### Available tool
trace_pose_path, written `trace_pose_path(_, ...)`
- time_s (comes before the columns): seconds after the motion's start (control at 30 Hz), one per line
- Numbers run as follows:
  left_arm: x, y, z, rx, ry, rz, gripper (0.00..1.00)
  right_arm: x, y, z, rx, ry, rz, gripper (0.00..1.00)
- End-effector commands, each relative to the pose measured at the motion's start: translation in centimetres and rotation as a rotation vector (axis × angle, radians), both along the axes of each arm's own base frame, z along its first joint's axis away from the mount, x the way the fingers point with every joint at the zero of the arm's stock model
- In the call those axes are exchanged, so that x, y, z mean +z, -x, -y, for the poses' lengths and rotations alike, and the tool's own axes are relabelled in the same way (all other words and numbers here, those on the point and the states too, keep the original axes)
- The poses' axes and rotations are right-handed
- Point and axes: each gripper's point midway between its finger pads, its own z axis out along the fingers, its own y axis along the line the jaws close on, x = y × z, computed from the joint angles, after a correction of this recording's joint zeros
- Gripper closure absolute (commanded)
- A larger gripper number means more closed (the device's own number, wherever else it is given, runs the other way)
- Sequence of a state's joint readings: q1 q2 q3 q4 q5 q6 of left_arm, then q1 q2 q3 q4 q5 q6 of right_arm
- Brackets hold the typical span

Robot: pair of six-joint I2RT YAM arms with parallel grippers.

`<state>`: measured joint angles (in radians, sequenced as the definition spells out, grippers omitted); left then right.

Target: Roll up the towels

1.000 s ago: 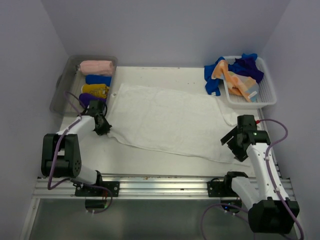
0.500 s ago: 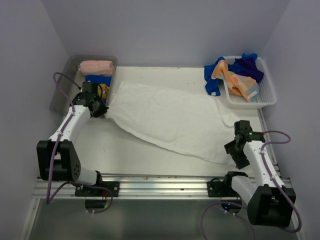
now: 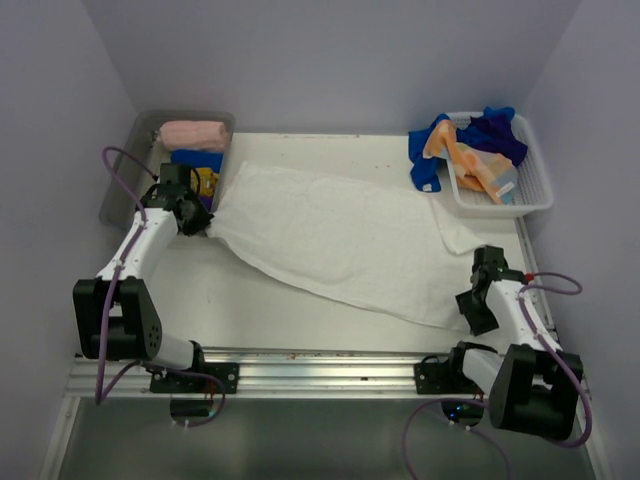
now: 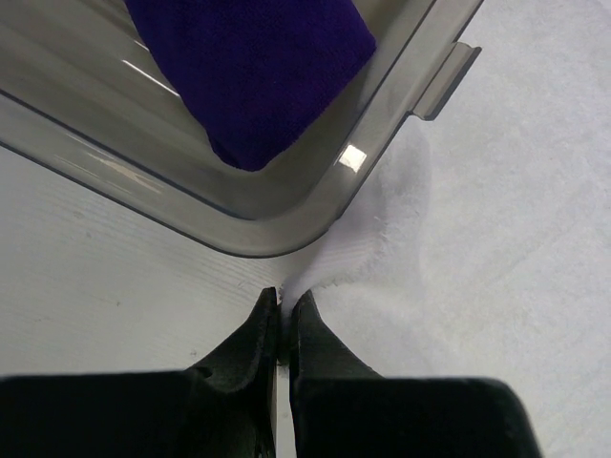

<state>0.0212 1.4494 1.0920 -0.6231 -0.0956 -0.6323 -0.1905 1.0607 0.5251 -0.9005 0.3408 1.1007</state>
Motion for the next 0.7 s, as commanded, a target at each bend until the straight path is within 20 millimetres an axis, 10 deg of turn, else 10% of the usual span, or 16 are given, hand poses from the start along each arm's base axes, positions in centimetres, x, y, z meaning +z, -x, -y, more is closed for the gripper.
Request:
trace_pose_path(0.0, 1.5, -1.1, -0.2, -0.003, 0.003, 0.05, 1.0, -0.8, -1.6, 0.9, -0.044, 0.041, 0.077, 0.42)
trace_pose_path(0.3, 1.6, -0.8, 0.0, -0.009, 0.014, 0.057, 1.0, -1.1, -2.2, 0.7, -0.025, 0.035, 0.152, 1.0)
trace_pose_path(0.67, 6.2, -2.6, 1.5, -0.085, 0.074, 0.145, 1.0, 19.4, -8.7, 3.6, 0.128, 0.254, 0.54, 1.0)
